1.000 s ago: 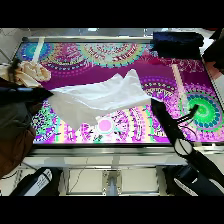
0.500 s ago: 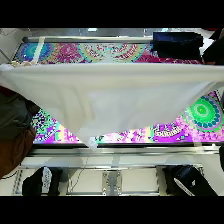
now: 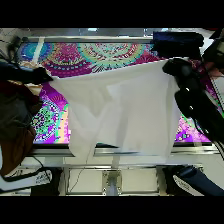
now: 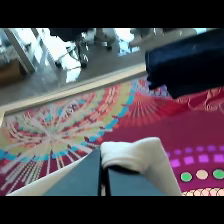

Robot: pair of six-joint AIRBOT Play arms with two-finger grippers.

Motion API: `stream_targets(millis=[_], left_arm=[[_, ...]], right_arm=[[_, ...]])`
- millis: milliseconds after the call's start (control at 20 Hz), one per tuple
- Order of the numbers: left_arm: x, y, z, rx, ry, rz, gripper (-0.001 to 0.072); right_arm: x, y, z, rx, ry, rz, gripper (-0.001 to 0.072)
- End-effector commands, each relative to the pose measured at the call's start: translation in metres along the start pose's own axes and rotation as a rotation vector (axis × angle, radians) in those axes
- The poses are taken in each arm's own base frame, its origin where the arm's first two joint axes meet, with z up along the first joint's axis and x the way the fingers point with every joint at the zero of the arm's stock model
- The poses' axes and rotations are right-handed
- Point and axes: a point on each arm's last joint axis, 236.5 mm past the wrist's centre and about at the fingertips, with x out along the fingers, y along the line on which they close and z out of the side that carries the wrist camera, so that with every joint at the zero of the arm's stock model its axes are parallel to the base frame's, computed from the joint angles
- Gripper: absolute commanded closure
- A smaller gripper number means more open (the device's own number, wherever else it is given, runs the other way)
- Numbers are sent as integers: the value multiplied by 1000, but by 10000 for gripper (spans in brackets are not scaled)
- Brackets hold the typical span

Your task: Fold the shirts.

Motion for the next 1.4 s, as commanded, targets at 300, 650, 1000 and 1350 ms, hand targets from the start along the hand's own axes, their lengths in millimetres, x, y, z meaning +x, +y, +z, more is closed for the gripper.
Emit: stream_targets(millis=[300,650,1000,1350], left_arm=[[111,39,56,-227,-154,-45,5],[-6,65,-9,-243,-80,25,13],[40,27,-178,-626,-76,-112,13],[94,-43,-237,-614,126,-165,23]], right_arm=[[134,-55,-72,123,161,-96,359],[-60,-265,13,-198,417,-828,638],[-146,-243,-166,152,1174,-305,383],[-115,-261,-162,131,1072,-329,322]])
